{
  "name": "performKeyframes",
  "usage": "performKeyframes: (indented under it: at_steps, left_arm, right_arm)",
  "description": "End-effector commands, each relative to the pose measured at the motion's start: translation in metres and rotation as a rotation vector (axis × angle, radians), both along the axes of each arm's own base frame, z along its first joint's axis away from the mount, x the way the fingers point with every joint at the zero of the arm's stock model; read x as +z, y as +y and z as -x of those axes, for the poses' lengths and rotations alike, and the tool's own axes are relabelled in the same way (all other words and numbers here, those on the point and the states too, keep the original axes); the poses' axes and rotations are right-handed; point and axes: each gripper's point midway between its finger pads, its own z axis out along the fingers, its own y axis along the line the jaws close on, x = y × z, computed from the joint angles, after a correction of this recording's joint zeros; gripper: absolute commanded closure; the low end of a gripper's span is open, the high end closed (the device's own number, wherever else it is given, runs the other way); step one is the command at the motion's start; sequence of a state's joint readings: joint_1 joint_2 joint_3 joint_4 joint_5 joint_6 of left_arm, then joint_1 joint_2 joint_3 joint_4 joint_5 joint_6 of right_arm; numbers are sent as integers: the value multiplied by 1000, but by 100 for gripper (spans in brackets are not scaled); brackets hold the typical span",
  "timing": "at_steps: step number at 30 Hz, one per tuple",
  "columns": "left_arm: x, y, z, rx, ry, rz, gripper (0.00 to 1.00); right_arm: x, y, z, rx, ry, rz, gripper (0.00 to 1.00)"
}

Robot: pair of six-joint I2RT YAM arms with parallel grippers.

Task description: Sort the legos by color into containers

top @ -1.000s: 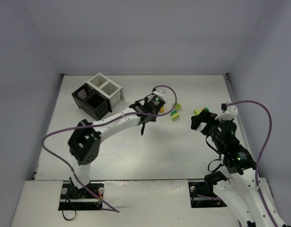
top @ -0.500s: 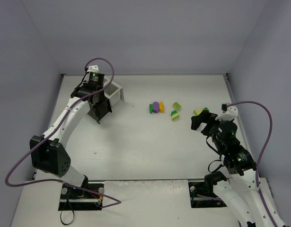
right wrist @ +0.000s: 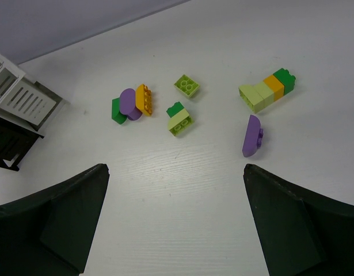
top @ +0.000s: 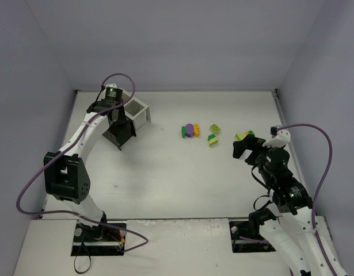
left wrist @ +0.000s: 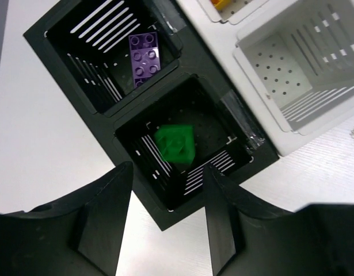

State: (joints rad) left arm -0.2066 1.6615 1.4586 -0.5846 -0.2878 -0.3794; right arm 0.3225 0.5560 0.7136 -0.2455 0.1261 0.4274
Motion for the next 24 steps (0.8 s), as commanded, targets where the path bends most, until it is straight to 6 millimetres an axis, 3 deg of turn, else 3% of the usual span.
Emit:
performKeyframes:
  at_steps: [1, 8, 11, 17, 24]
  left_arm:
    - [32, -6, -15, -24, -110, 33, 53]
    - [46, -23, -9, -83, -156, 105, 53]
    - [64, -45, -1, -154, -191, 133, 52]
    - [84, -129, 24, -383, -220, 151, 52]
    - [99, -149, 46, -470, -191, 173, 52]
  right_arm:
    - [11, 3, -8, -5, -41, -23, 0]
    - [9, 3, -8, -9, -37, -20, 0]
    - [8, 3, -9, -11, -33, -19, 0]
    - [5, 2, -12, -18, -19, -12, 0]
    - [2, 0, -22, -45, 15, 19, 11]
